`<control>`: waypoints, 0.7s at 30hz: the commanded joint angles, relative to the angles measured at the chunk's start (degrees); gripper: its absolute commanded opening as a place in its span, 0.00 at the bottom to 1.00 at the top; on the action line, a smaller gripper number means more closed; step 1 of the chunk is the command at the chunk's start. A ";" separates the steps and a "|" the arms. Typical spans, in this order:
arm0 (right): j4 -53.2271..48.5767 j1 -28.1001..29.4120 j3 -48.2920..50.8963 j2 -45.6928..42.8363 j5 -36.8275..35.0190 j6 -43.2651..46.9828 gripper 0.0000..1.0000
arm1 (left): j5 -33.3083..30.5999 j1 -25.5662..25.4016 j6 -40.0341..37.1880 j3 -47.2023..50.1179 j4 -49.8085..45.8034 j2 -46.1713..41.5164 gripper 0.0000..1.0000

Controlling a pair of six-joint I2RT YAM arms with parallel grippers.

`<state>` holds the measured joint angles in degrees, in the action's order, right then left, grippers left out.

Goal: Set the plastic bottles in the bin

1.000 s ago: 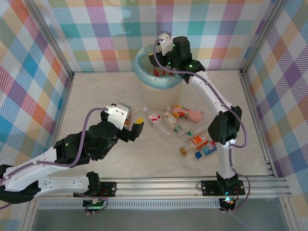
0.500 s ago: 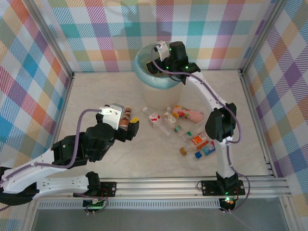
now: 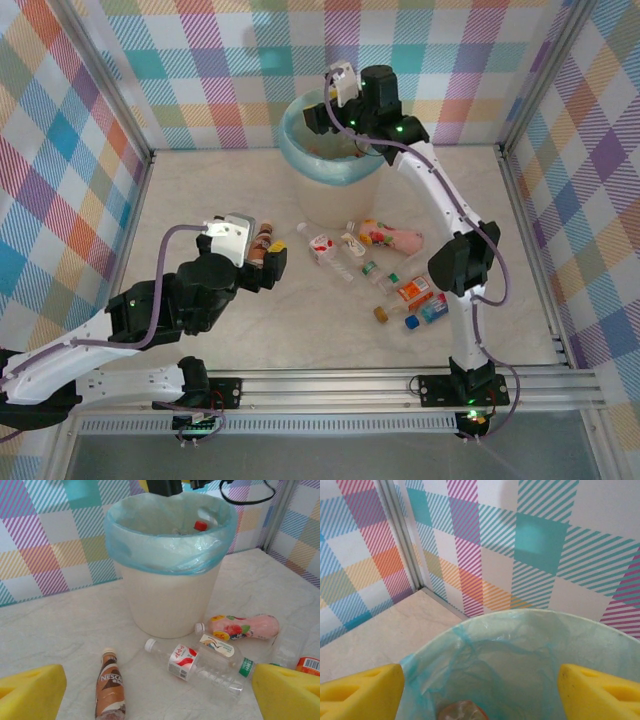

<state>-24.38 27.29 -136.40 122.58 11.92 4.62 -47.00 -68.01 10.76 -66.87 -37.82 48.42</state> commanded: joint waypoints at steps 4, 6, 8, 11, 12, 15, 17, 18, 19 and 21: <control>-3.89 0.03 0.64 -9.24 4.60 -6.70 0.79 | 0.14 2.18 3.06 0.23 -2.29 1.45 0.95; -2.62 0.05 4.48 -12.80 5.69 -8.29 0.78 | -0.55 3.23 6.21 0.04 -3.42 2.22 0.95; -1.02 0.12 9.30 -17.01 6.39 -9.48 0.78 | -1.16 4.59 10.91 -0.79 -5.86 3.46 0.96; 2.06 0.30 17.91 -24.22 6.15 -10.67 0.78 | -0.45 6.13 16.57 -1.60 -7.87 6.12 0.96; 3.35 0.31 21.20 -26.97 5.77 -11.17 0.78 | 0.48 6.64 18.35 -1.55 -7.81 7.13 0.96; 6.81 0.33 31.72 -34.87 4.40 -12.12 0.79 | 3.90 7.96 24.47 -1.27 -7.15 11.12 0.96; 8.82 0.31 38.54 -39.94 3.35 -12.72 0.79 | 6.05 8.48 27.96 -0.76 -5.95 14.24 0.97; 9.88 0.31 42.23 -42.54 2.92 -12.96 0.79 | 7.16 8.59 29.62 -0.48 -5.18 16.10 0.97; 10.60 0.31 45.67 -44.80 2.32 -13.27 0.79 | 8.10 8.75 31.18 -0.30 -4.38 18.03 0.97; 11.40 0.31 51.85 -48.97 0.95 -13.90 0.79 | 9.68 8.90 33.41 -0.30 -2.79 21.80 0.98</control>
<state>-16.60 27.35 -90.04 76.99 14.94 -7.14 -40.84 -59.79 37.04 -67.07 -42.78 66.85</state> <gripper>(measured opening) 0.791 0.978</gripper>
